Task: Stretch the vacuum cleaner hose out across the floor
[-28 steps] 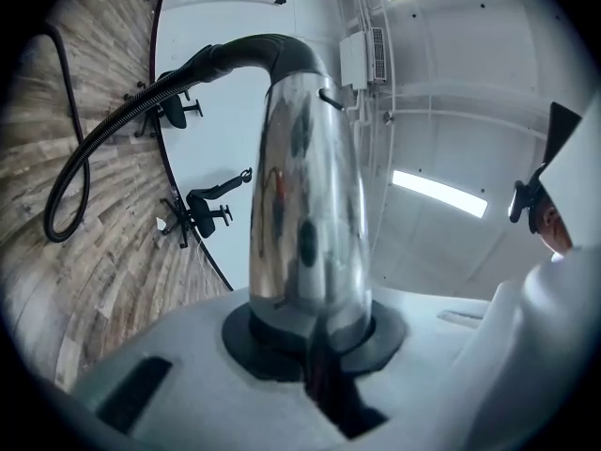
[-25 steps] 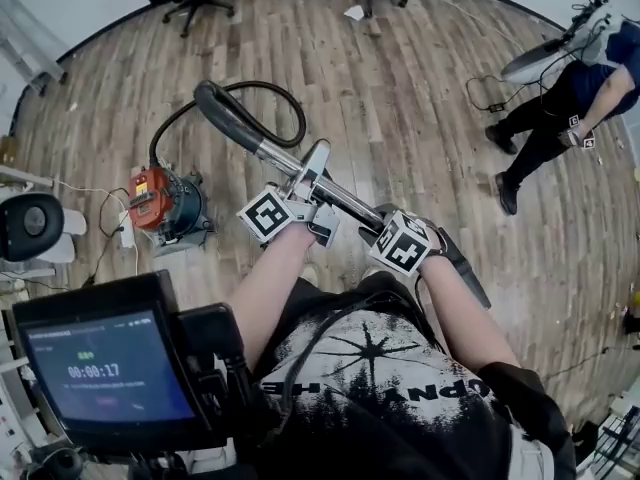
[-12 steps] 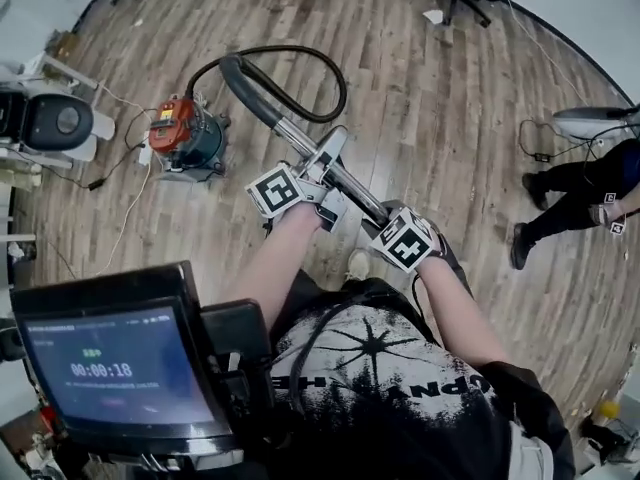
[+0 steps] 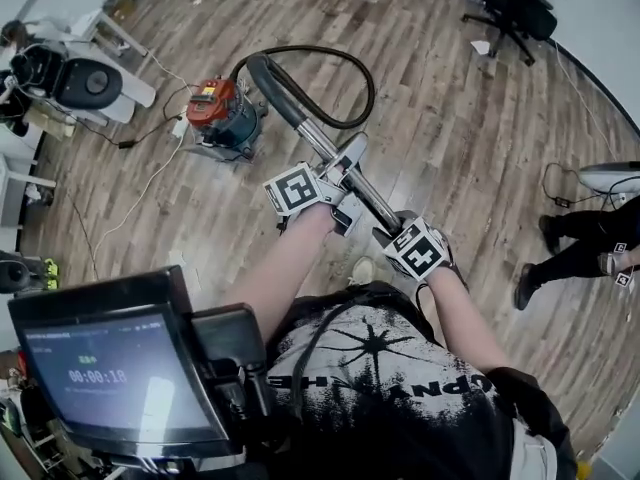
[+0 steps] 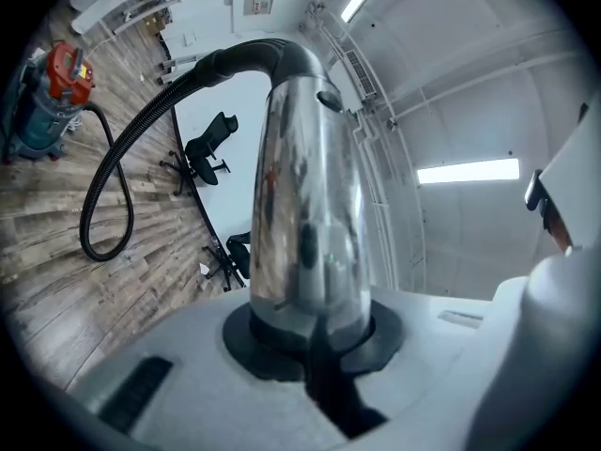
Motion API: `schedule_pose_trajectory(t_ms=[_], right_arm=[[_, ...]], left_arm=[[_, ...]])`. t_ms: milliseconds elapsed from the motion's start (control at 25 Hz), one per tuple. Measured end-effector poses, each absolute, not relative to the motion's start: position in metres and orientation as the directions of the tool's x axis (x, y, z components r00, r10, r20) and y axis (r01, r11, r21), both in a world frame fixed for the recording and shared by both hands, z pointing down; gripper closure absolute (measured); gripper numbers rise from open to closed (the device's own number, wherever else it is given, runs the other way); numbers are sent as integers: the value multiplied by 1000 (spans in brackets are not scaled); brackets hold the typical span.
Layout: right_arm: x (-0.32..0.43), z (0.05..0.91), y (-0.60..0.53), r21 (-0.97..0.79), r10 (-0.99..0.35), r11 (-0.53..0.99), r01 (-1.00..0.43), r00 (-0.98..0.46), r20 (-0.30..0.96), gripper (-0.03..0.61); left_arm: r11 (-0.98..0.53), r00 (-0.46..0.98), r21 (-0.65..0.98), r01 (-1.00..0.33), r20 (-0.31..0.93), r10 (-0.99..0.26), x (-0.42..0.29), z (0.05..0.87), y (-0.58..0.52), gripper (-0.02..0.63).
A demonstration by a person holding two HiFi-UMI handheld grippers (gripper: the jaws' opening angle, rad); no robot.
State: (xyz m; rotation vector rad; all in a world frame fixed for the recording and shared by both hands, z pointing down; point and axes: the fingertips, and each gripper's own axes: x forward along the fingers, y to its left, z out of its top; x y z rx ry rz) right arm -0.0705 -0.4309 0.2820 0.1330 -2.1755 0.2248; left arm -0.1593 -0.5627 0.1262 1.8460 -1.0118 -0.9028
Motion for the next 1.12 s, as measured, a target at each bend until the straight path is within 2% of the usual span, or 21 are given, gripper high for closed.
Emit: schedule_pose_trajectory(t_ms=[160, 320, 760, 1120], right_arm=[[-68, 280, -410, -92, -26, 980, -175, -578, 816, 494], [-71, 273, -379, -75, -23, 985, -155, -551, 835, 492], [-47, 279, -272, -24, -68, 985, -173, -503, 862, 492], [-7, 268, -236, -2, -71, 988, -156, -459, 886, 492]], left_arm=[[-319, 413, 880, -352, -159, -897, -162, 129, -537, 575], [-357, 395, 888, -290, -228, -890, -169, 118, -503, 575], [-385, 391, 892, -236, -276, -878, -151, 129, -391, 575], [-394, 354, 896, -206, -307, -883, -122, 119, -352, 575]])
